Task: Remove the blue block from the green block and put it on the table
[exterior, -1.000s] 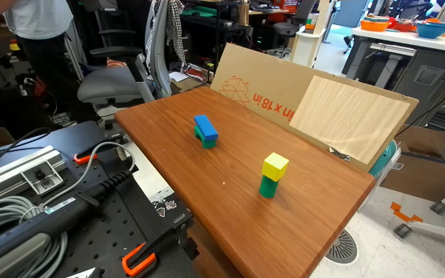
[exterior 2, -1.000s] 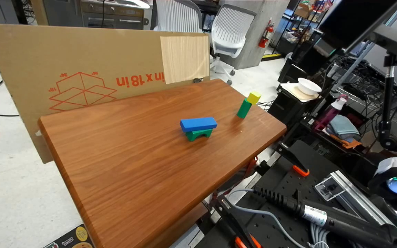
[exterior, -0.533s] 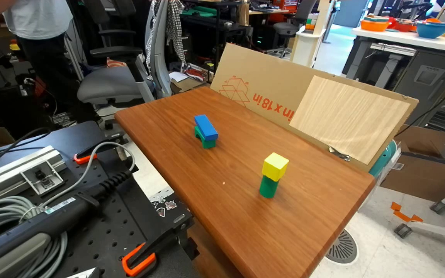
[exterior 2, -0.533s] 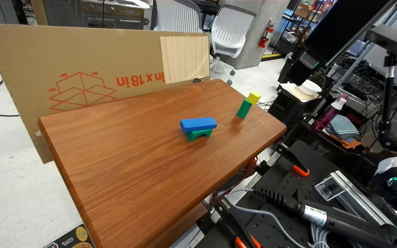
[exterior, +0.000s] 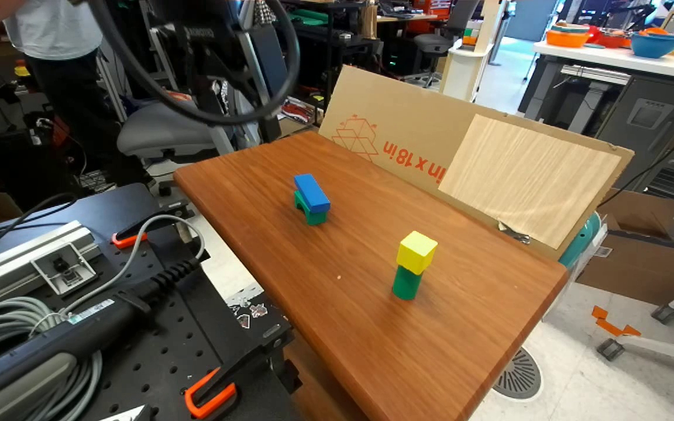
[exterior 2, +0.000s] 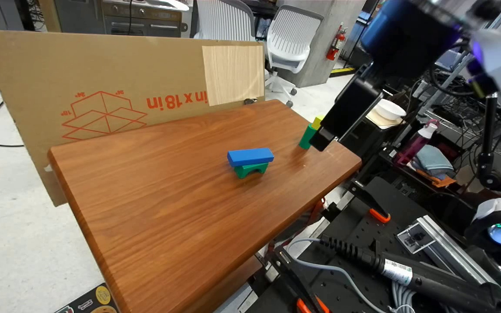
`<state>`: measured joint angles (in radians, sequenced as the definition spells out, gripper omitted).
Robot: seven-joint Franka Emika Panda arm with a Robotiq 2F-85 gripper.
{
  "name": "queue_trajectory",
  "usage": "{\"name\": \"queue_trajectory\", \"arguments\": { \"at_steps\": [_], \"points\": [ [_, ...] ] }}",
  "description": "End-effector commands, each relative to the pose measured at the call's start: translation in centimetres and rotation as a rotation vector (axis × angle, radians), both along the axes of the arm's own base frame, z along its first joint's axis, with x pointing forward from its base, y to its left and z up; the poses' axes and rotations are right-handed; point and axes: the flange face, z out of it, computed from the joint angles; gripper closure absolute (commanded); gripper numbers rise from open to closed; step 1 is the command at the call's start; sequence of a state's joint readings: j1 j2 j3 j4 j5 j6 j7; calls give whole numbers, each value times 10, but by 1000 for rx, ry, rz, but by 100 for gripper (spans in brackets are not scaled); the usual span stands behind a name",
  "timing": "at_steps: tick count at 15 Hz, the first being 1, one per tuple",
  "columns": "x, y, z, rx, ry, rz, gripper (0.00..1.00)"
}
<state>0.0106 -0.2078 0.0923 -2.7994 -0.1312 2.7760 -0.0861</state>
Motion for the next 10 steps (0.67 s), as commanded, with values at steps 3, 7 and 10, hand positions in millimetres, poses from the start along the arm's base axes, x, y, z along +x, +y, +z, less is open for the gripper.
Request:
{"name": "queue_trajectory", "arguments": {
  "at_steps": [3, 7, 10],
  "points": [
    [34, -17, -69, 45, 60, 166, 0],
    [63, -24, -86, 82, 137, 305, 0],
    [86, -34, -90, 74, 171, 394, 0]
  ]
}}
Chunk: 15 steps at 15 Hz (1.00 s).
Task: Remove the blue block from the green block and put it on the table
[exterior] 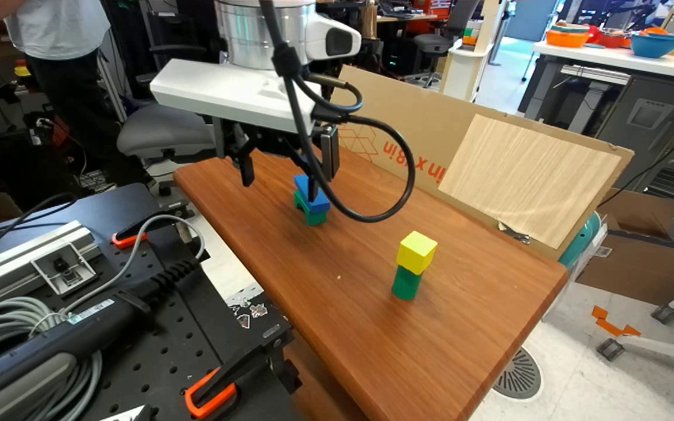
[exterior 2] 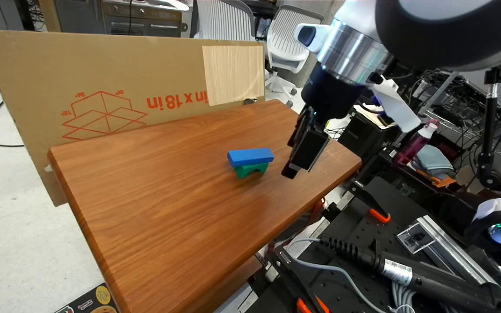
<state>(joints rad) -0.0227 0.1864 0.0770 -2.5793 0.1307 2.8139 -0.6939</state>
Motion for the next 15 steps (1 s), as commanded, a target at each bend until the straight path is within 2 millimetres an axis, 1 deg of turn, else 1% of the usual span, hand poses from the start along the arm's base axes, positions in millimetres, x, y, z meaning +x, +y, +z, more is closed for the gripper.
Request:
{"name": "queue_trajectory", "arguments": {
  "at_steps": [1, 3, 6, 11, 15],
  "points": [
    [33, -13, -5, 4, 34, 99, 0],
    [44, -18, -8, 5, 49, 136, 0],
    [57, -19, -11, -1, 58, 184, 0],
    [76, -12, -19, 29, 56, 285, 0],
    [84, -7, -27, 31, 60, 360, 0]
  ]
}}
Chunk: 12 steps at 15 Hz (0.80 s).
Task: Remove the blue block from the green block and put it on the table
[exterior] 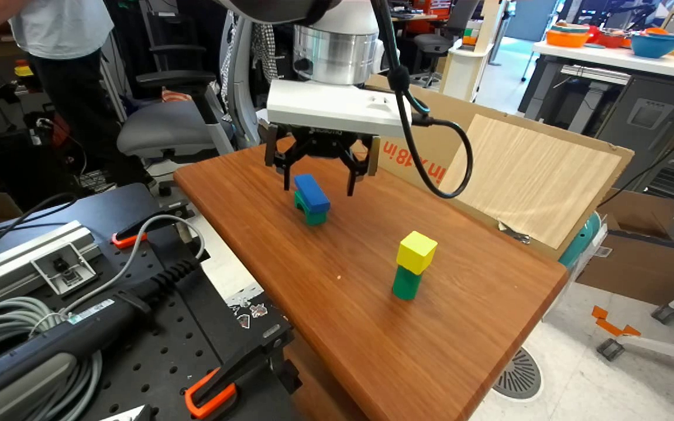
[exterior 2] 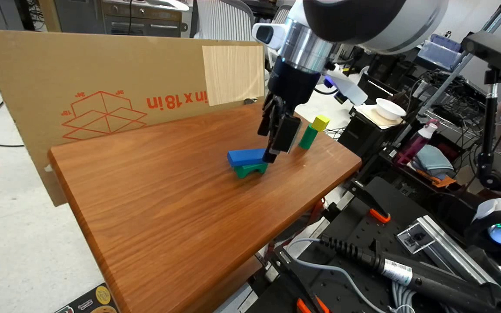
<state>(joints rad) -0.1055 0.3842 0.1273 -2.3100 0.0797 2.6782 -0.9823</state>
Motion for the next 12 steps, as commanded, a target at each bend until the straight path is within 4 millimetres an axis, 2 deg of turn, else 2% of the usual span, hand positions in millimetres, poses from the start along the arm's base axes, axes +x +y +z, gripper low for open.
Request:
{"name": "queue_trajectory", "arguments": {
  "at_steps": [1, 9, 10, 11, 12],
  "points": [
    [13, 2, -8, 10, 27, 75, 0],
    [16, 16, -13, -9, 38, 189, 0],
    [16, 17, -13, -13, 37, 200, 9],
    [16, 18, -13, -15, 37, 212, 26],
    [16, 19, -12, -21, 36, 223, 32]
  ]
}}
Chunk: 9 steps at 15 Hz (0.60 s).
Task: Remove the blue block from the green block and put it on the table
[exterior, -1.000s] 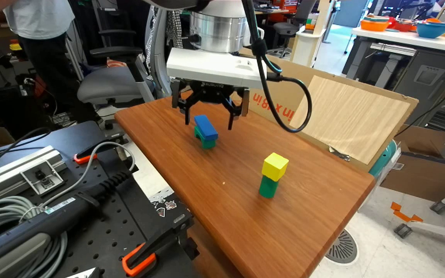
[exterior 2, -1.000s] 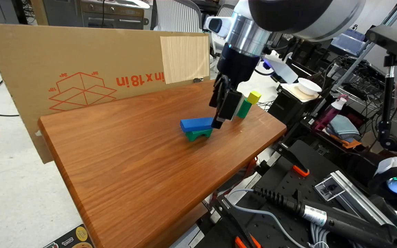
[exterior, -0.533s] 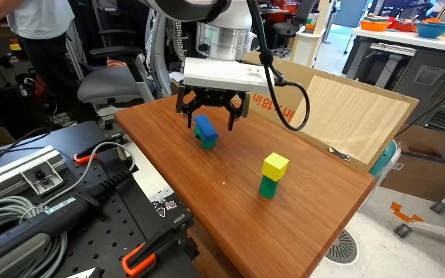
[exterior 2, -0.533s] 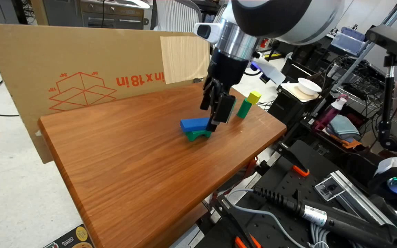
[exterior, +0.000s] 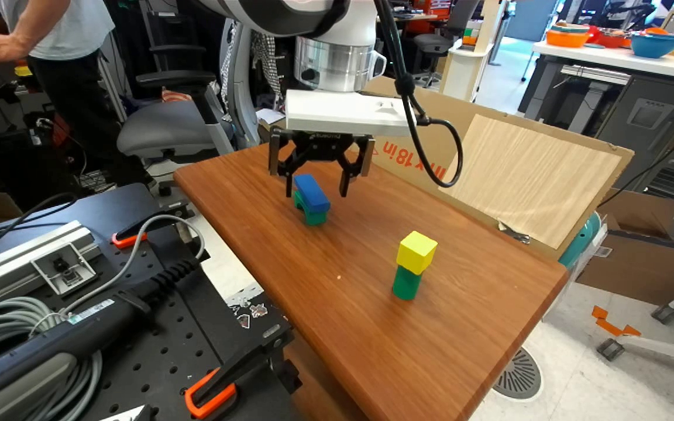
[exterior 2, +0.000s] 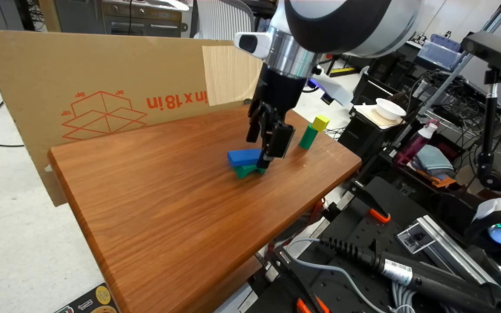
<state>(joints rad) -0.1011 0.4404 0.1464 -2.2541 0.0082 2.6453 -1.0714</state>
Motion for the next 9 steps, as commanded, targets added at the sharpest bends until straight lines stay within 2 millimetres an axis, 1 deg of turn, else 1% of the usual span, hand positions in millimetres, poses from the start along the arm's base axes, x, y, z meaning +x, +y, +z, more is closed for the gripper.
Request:
{"name": "queue_trajectory", "arguments": {
  "at_steps": [1, 5, 7, 8, 9],
  "points": [
    [5, 4, 1, -13, 13, 58, 42],
    [3, 7, 3, -23, 11, 88, 73],
    [2, 7, 3, -33, 10, 100, 87],
    [2, 6, 4, -38, 6, 105, 91],
    [3, 5, 5, -40, 2, 105, 91]
  ]
}}
